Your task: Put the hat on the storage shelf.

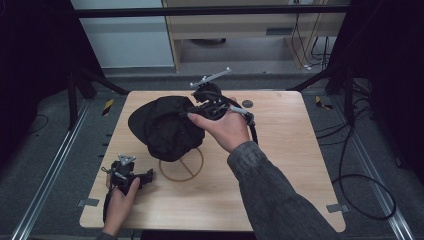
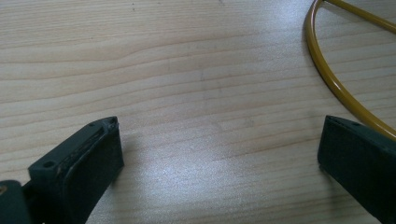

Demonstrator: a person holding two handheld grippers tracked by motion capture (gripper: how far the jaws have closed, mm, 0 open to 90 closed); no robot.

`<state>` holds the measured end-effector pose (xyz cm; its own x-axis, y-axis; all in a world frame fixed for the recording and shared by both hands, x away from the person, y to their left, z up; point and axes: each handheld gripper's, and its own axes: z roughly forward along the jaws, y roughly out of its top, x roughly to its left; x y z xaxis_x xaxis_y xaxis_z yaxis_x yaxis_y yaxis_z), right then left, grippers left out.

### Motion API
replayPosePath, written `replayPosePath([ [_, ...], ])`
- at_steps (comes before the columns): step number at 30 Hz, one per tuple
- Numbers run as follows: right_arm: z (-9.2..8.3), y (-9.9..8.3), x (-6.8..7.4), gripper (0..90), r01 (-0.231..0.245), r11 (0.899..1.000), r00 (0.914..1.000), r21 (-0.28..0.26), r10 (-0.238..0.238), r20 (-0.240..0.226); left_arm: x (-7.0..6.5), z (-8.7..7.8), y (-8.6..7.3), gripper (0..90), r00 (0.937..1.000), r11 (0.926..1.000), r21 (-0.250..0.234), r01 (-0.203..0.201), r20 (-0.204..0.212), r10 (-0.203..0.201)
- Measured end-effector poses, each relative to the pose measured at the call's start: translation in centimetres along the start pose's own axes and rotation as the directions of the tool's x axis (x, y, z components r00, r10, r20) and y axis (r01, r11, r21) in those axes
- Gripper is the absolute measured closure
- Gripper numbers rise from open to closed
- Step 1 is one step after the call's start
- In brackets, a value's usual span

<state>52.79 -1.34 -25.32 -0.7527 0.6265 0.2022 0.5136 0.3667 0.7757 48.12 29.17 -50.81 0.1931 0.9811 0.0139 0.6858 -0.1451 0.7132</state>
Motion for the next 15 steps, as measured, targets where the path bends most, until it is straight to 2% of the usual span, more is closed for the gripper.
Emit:
replayPosePath([
  [15,-2.6,-0.8,-0.5,61.2,-0.003,1.000,1.0000,-0.029,0.003,-0.005,0.0,0.0,0.0,0.0,1.0000,1.0000,0.000,0.000,-0.001,0.000],
])
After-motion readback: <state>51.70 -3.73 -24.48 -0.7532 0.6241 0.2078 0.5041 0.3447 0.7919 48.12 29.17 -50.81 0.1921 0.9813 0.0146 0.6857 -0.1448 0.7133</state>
